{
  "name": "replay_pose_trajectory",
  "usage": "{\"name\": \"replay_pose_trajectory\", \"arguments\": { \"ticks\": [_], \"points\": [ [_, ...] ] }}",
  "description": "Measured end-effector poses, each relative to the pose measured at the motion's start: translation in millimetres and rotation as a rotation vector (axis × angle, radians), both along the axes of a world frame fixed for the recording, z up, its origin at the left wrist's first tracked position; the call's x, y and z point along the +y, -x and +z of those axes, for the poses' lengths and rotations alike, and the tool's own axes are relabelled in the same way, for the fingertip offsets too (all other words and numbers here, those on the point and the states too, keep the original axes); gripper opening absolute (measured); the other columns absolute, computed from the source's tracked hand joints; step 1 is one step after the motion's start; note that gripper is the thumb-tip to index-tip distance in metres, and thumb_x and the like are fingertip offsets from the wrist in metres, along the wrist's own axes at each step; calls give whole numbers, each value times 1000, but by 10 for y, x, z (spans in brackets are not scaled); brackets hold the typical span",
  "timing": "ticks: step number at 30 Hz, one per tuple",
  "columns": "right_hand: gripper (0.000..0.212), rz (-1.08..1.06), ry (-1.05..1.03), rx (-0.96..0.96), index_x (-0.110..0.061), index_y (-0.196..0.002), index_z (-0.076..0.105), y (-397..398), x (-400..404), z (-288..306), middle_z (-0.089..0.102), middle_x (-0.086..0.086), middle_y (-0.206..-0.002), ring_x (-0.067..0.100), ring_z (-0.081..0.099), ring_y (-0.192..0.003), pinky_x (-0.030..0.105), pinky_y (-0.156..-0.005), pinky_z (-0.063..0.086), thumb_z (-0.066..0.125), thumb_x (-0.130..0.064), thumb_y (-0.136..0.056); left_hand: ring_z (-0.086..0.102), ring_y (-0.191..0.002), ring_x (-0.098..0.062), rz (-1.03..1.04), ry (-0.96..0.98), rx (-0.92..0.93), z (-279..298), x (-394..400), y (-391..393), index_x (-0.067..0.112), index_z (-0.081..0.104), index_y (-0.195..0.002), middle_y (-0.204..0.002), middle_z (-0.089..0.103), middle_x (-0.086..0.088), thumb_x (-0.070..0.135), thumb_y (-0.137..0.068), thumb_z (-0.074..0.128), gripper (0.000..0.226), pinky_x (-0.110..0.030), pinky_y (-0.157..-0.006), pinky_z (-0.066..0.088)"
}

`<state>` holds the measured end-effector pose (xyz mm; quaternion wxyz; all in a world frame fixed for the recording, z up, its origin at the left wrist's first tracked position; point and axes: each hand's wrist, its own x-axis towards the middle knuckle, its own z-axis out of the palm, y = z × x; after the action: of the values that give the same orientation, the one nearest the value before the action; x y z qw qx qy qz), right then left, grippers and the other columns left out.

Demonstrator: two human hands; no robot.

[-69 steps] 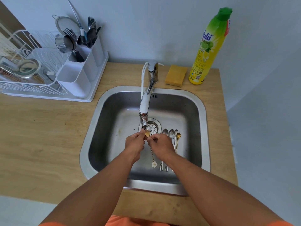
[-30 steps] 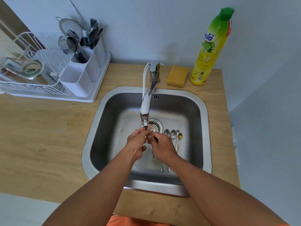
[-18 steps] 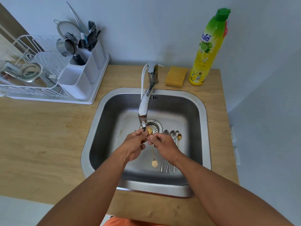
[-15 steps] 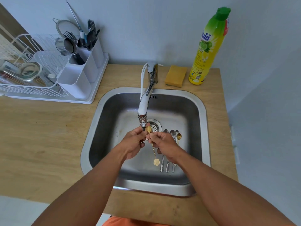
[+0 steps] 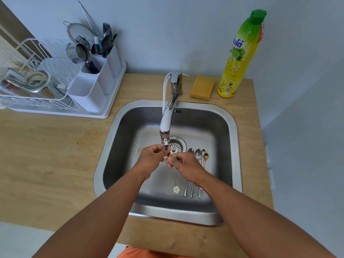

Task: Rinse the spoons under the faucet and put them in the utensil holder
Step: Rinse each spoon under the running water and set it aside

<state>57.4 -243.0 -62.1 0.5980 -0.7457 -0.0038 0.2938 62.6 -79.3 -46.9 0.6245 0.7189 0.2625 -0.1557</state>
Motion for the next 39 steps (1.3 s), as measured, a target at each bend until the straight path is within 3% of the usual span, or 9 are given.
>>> {"name": "replay_pose_trajectory", "arguments": {
  "ticks": [3,6,12,15,19,25,31,35,39],
  "points": [
    [26,-40,13,-2,-24,-85,77,-10,25,-9,79,-1,-90,24,71,-88,41,-92,55,60,-27,-104,61,-56,0,84,-6,57,14,-39,7,15,77,-91,-65,72,9,29,-102,63,22,-15,-51,44],
    [26,-77,25,-2,-20,-88,78,-33,24,-6,78,5,-90,21,62,-82,48,-88,56,59,-29,-104,62,-64,-4,91,44,81,6,-71,52,17,76,-91,-67,72,10,31,-103,61,24,-25,-59,39],
    [30,-78,78,-109,-23,-75,74,-15,-3,6,64,-18,-57,1,47,-48,20,-55,40,63,-28,-103,67,-64,6,74,90,-9,-4,-132,149,22,77,-96,-72,75,15,19,-94,74,4,-21,-68,44],
    [28,-27,74,-184,-26,-76,73,26,-12,17,61,-23,-54,-3,47,-44,9,-49,34,64,-26,-102,64,-60,2,145,59,-6,38,-150,146,17,77,-86,-69,73,9,31,-82,85,17,-23,-66,44],
    [22,-38,122,-207,-21,-85,79,43,45,-1,70,-15,-67,-1,50,-51,20,-57,40,65,-29,-101,62,-58,0,220,13,14,81,-184,129,18,79,-82,-63,72,11,43,-88,78,25,-19,-58,45],
    [13,-229,7,-99,-22,-94,83,-17,94,37,81,-11,-84,-1,74,-80,9,-69,50,70,-23,-98,65,-86,-9,167,-28,55,103,-259,161,27,77,-86,-81,77,12,40,-107,49,38,-32,-78,48],
    [13,-258,-52,2,-25,-89,82,-137,104,57,81,-2,-88,18,79,-82,40,-85,63,72,-20,-96,70,-88,-1,105,45,91,5,-251,296,27,76,-99,-85,80,16,31,-106,56,22,-26,-74,48],
    [23,-246,-43,-12,-41,-79,81,-160,132,79,79,2,-80,6,73,-73,30,-83,57,73,-25,-94,67,-95,-12,184,153,251,15,-202,279,22,79,-100,-89,81,11,35,-99,66,18,-38,-86,47],
    [22,-202,-61,12,-34,-78,81,-165,149,90,73,-2,-66,7,68,-69,29,-84,58,71,-24,-95,71,-99,-15,198,208,286,18,-163,244,20,80,-94,-92,81,5,45,-94,71,27,-41,-90,48]
  ]
}}
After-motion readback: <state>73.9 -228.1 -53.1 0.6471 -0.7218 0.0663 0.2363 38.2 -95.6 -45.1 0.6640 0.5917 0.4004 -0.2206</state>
